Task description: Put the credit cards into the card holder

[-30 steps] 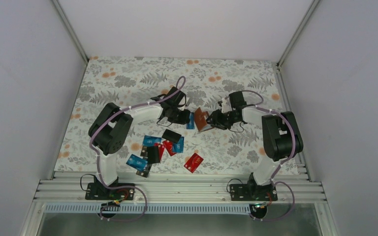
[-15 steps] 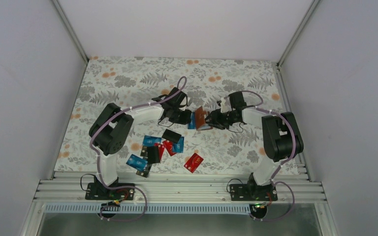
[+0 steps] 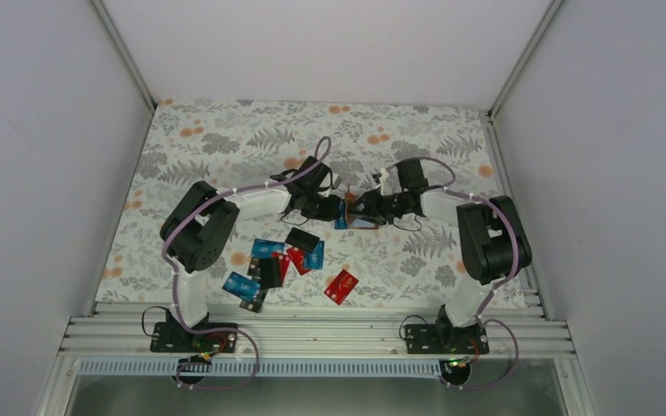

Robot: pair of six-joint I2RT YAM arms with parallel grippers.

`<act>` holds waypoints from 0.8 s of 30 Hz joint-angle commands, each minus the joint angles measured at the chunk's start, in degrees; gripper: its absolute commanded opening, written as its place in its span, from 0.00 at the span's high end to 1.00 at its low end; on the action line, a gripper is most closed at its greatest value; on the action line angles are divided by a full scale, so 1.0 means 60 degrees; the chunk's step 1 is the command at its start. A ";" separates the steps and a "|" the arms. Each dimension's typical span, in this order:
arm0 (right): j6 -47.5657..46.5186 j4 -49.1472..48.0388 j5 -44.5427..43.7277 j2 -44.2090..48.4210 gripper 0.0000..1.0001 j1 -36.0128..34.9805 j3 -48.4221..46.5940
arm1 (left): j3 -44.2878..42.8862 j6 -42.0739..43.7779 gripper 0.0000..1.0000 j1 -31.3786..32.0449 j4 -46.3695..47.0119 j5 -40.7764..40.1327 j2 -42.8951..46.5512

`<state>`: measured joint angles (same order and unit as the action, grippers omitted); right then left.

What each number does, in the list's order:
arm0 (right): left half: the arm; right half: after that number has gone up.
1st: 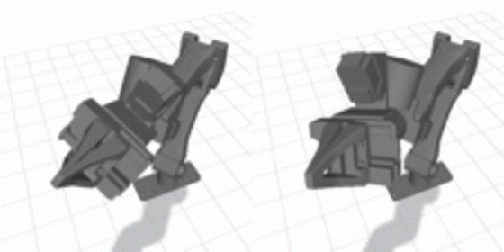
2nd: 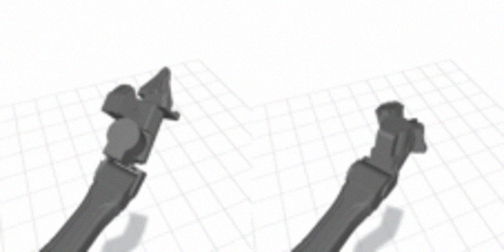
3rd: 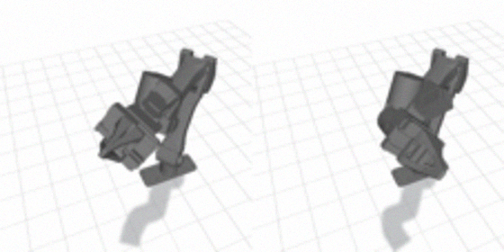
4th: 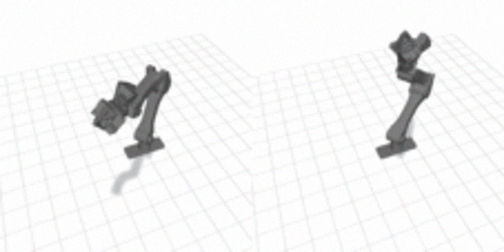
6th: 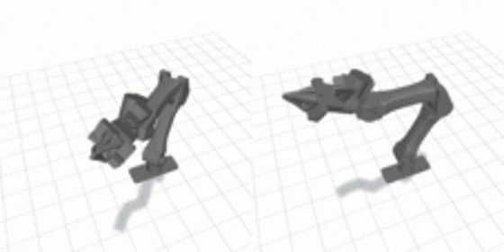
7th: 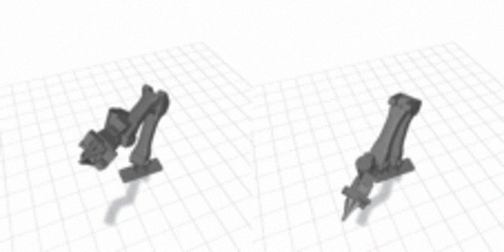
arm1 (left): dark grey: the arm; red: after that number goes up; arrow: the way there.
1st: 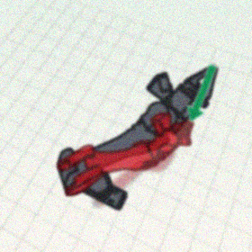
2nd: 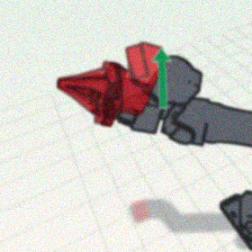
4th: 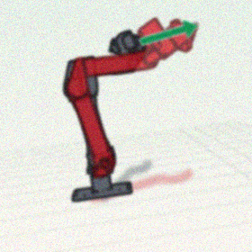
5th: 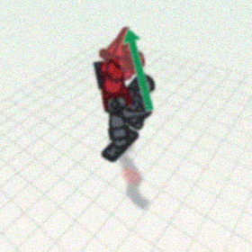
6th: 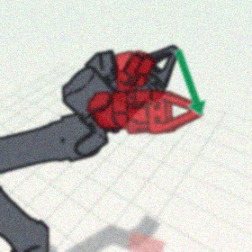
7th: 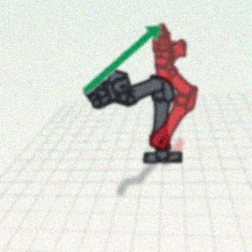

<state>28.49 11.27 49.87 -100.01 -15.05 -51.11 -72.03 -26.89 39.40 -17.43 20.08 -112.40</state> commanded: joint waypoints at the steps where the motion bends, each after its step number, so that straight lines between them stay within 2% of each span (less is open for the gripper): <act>1: 0.0235 -0.0427 0.0297 -0.0313 0.56 -0.0451 -0.0568 | 0.0309 -0.0117 0.98 0.0089 0.0059 0.0170 -0.0345; 8: 0.0192 -0.0325 -0.0106 -0.1205 0.56 -0.1073 -0.1281 | 0.0622 -0.0277 0.98 0.0084 0.0675 0.0665 -0.0426; 15: -0.0368 0.0347 -0.0562 -0.2331 0.57 -0.1154 -0.2123 | 0.1328 -0.0617 0.98 0.0084 0.1208 0.1259 -0.0195; 20: -0.0859 0.0962 -0.1073 -0.2735 0.57 -0.1143 -0.2573 | 0.2094 -0.0637 0.98 0.0088 0.0735 0.0988 0.0721; 24: -0.1097 0.1275 -0.1031 -0.2909 0.57 -0.1099 -0.2637 | 0.2399 -0.0544 0.98 0.0084 -0.0384 -0.0027 0.2096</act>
<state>25.02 15.53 46.94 -114.67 -20.62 -66.46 -59.68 -31.81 38.48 -10.85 24.14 -106.52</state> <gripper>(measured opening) 0.431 0.028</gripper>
